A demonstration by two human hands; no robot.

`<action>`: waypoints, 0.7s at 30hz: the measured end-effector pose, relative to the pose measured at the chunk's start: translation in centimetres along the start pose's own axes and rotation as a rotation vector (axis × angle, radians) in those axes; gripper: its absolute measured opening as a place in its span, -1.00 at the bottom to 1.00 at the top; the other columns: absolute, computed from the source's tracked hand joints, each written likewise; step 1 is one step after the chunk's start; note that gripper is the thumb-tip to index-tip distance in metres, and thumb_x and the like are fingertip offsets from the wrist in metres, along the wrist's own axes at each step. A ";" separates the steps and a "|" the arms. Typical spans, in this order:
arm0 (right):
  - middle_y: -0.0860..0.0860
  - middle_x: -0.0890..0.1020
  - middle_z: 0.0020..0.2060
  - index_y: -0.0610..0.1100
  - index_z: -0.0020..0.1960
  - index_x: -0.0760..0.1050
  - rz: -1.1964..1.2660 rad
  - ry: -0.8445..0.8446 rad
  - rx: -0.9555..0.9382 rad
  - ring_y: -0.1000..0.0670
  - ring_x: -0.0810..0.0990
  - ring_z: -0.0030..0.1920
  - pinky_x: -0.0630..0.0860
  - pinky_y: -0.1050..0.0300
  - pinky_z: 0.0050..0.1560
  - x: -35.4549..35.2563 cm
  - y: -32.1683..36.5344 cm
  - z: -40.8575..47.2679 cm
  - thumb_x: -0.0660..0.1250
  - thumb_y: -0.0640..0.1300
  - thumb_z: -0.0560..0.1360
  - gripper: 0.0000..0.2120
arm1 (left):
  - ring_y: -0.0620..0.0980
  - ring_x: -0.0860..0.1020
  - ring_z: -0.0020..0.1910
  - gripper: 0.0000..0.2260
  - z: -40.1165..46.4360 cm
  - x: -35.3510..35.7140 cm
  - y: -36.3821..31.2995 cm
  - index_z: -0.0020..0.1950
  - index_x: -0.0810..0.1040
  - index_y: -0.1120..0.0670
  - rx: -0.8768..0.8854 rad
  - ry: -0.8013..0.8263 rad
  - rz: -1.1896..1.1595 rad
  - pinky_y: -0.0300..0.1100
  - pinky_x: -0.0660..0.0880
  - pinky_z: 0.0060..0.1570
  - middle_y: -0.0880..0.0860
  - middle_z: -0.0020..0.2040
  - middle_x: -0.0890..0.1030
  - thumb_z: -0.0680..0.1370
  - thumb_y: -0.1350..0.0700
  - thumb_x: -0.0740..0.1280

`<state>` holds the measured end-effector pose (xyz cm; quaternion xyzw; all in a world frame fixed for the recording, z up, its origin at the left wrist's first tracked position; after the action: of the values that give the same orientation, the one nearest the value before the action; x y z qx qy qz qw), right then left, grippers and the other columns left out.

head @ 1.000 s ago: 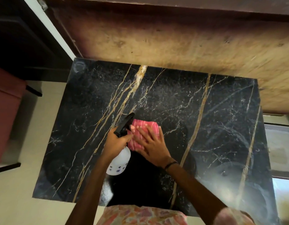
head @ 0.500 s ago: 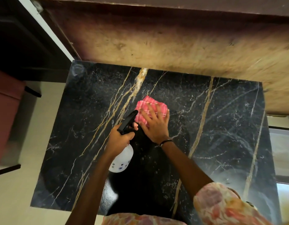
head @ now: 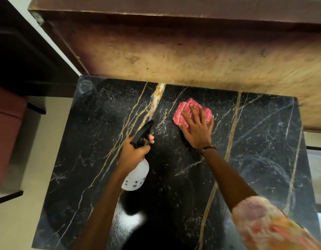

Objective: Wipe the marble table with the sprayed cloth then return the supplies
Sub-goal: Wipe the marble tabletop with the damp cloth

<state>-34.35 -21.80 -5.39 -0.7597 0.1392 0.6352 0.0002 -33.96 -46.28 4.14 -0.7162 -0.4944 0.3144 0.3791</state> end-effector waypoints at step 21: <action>0.04 -0.03 0.55 0.20 0.50 0.05 -0.004 0.041 0.012 -0.18 -0.14 0.53 -0.30 -0.43 0.32 -1.4 1.8 9.4 -0.12 0.33 0.52 -0.43 | -0.17 0.27 -0.60 -0.73 3.9 0.7 -0.8 0.01 0.60 0.18 0.007 0.026 -0.045 -0.29 0.24 -0.57 -0.07 -0.33 0.60 0.48 0.45 0.21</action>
<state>-43.97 -21.57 -5.53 -0.7730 0.1412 0.6185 0.0032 -37.31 -44.55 2.80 -0.7076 -0.5043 0.2982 0.3950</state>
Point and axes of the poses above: each hand's wrist, its own z-axis towards the middle knuckle, its own x-axis out of the palm, y = z × x, the point moved 2 cm from there along z, towards the middle knuckle
